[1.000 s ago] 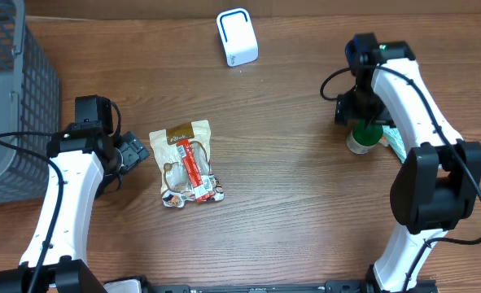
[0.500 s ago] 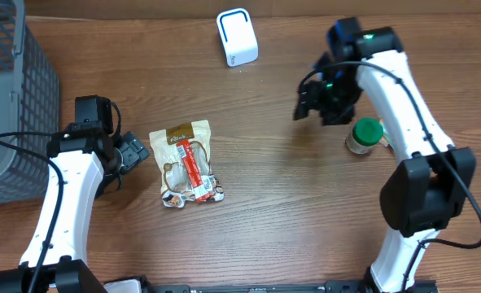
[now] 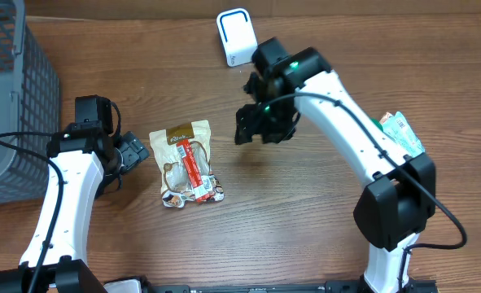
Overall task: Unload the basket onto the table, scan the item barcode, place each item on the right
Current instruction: 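Move the right gripper left over the brown snack bag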
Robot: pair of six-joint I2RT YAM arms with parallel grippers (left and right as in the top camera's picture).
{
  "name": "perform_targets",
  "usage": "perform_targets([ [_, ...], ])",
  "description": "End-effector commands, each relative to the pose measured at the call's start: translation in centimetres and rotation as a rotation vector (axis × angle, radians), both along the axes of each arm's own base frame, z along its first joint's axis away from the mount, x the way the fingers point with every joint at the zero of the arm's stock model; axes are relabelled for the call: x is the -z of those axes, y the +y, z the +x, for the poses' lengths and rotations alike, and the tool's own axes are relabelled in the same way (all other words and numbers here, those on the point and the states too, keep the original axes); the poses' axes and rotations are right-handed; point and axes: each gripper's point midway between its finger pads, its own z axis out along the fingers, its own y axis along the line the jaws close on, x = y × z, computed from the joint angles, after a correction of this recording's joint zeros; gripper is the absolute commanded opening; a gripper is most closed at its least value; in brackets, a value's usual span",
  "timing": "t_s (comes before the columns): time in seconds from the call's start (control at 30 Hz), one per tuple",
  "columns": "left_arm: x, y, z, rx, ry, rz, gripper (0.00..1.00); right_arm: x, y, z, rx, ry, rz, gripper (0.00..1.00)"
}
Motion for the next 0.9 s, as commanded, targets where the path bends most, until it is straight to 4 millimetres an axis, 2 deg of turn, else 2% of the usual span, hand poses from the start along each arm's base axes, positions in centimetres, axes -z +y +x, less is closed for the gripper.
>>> perform_targets([
  [0.0,-0.1,0.3,0.0,0.008,0.000,0.015,1.00,0.4,2.8,-2.4,-0.082,-0.009,0.015,0.52],
  [0.13,-0.1,0.3,0.0,0.008,0.000,0.015,1.00,1.5,5.9,-4.3,-0.164,-0.042,0.040,0.46],
  [0.23,-0.1,0.3,0.0,0.008,0.000,0.015,1.00,2.6,7.9,-5.4,-0.165,-0.064,0.036,0.45],
  [0.4,-0.1,0.3,0.0,0.008,0.000,0.015,1.00,4.7,9.9,-6.9,-0.187,-0.148,-0.023,0.45],
  [0.53,-0.1,0.3,0.0,0.008,0.000,0.015,1.00,5.7,10.7,-7.7,-0.230,-0.233,-0.078,0.42],
  [0.63,-0.1,0.3,0.0,0.008,0.000,0.015,1.00,6.0,10.9,-7.5,-0.230,-0.294,-0.119,0.40],
  [0.87,-0.1,0.3,0.0,0.008,0.000,0.015,1.00,6.2,11.0,-7.3,-0.192,-0.313,-0.136,0.36],
])
